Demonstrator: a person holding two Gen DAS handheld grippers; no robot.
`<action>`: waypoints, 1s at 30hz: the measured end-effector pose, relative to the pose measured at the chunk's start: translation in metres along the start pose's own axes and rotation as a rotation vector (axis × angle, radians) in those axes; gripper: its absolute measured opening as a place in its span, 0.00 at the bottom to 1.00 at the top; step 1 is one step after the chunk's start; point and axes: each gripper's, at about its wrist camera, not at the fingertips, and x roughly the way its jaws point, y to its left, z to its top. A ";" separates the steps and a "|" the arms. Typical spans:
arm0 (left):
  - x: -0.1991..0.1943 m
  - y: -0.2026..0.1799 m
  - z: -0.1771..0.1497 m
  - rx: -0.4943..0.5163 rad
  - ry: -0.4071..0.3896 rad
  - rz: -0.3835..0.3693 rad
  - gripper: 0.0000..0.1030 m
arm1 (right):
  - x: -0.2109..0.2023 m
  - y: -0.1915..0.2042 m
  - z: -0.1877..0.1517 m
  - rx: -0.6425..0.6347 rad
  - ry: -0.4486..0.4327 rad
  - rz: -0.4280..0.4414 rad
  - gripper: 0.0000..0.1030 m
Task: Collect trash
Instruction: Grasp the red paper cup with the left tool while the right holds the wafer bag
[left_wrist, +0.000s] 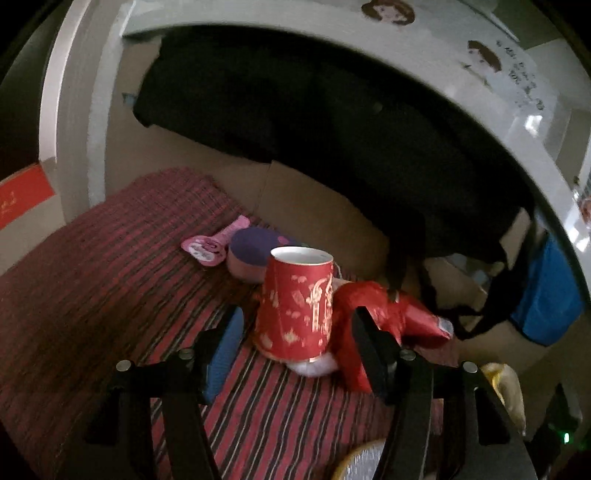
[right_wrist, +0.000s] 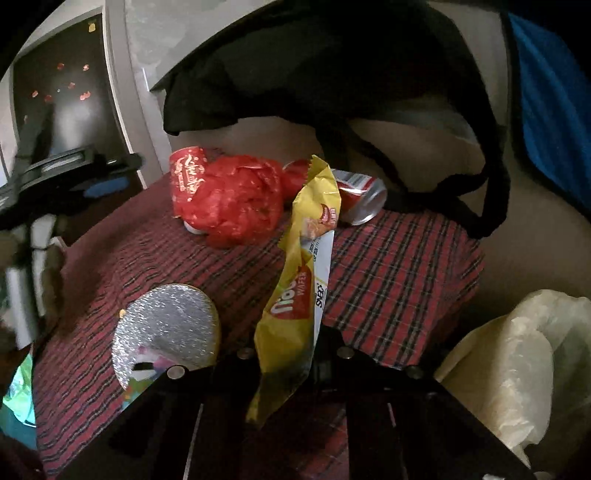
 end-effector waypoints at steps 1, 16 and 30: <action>0.009 0.001 0.002 -0.006 0.011 0.001 0.60 | 0.003 0.002 0.001 0.006 0.003 0.004 0.11; 0.062 -0.026 0.018 0.105 0.042 0.101 0.51 | 0.001 0.007 -0.003 0.034 -0.015 0.020 0.11; -0.041 -0.054 0.002 0.225 -0.138 0.103 0.49 | -0.033 0.020 0.014 -0.001 -0.082 -0.006 0.11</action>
